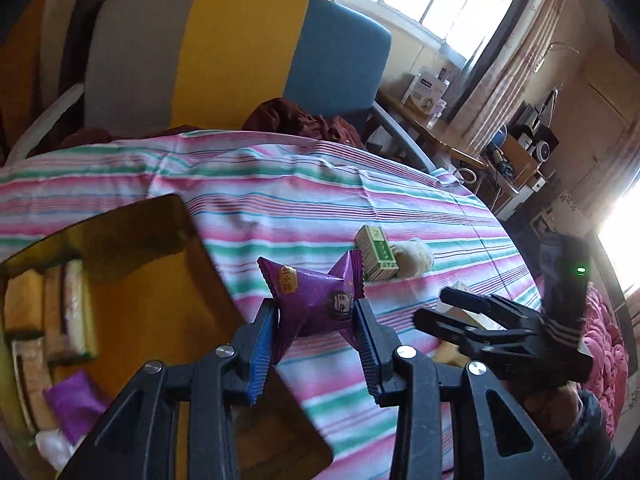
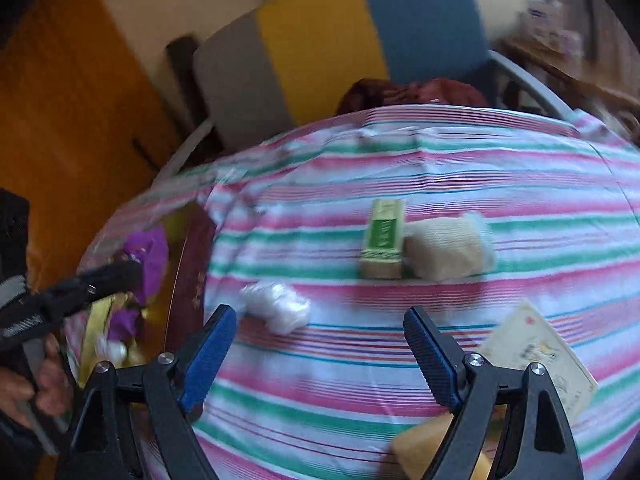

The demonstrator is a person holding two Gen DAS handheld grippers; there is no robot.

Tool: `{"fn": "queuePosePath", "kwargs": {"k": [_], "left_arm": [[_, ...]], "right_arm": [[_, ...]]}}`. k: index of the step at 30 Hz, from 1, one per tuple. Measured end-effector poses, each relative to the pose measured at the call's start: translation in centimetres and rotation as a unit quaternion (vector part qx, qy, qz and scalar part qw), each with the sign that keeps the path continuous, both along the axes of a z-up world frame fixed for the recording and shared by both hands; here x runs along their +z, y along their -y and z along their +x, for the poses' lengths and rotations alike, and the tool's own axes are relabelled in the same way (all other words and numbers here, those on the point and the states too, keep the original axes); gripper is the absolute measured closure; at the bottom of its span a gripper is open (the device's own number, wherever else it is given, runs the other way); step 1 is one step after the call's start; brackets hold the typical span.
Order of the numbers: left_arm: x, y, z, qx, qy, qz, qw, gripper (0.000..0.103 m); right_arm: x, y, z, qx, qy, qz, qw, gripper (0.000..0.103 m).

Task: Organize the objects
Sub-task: 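Carry the purple snack packet over the tray with the left gripper while the right gripper grasps the plastic-wrapped bundle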

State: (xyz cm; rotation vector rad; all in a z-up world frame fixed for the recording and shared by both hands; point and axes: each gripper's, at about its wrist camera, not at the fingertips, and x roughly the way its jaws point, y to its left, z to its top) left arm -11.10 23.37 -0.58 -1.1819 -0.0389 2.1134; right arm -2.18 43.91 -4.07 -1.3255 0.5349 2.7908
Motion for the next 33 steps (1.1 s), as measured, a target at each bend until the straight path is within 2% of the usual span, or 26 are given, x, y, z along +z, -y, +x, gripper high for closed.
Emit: {"fn": "queuePosePath", "kwargs": {"k": [6,8,9,10,12,16,21,25,29,33], "left_arm": [[0.4,5.7,1.6,0.028,-0.001,0.011,0.9996,0.065],[0.5,7.3,1.9,0.038,0.0,0.016,0.9991,0.065],[0.5,8.1,2.0,0.044,0.001,0.02,0.9988,0.065],[0.5,8.9,2.2,0.05,0.001,0.021,0.9985,0.065],[0.5,10.2,2.5,0.06,-0.002,0.022,0.998,0.065],[-0.1,12.7,3.2,0.082,-0.006,0.018,0.9965,0.065],[-0.4,15.1,4.5,0.117,-0.029,0.004,0.9927,0.065],[-0.5,16.3,5.6,0.147,-0.063,-0.03,0.9866,0.065],[-0.4,16.8,6.9,0.164,-0.098,-0.064,0.9795,0.065],[0.0,17.1,8.0,0.169,-0.119,-0.079,0.9753,0.065]], "right_arm": [[-2.5,4.4,-4.3,0.089,0.061,0.088,0.99,0.024],[-3.7,5.5,-6.1,0.105,0.082,0.111,0.985,0.031],[-4.2,5.9,-6.7,0.108,0.089,0.126,0.982,0.04],[-4.7,6.1,-7.3,0.11,0.097,0.135,0.98,0.057],[-5.5,6.3,-8.1,0.103,0.113,0.14,0.978,0.071],[-5.2,6.0,-7.1,0.083,0.11,0.132,0.982,0.074],[-5.1,5.1,-3.8,0.066,0.112,0.109,0.986,0.074],[-5.4,4.4,-1.5,0.051,0.109,0.074,0.99,0.074],[-5.3,4.6,-1.1,0.044,0.103,0.079,0.991,0.074],[-5.4,5.0,-1.0,0.049,0.102,0.087,0.99,0.074]]}}
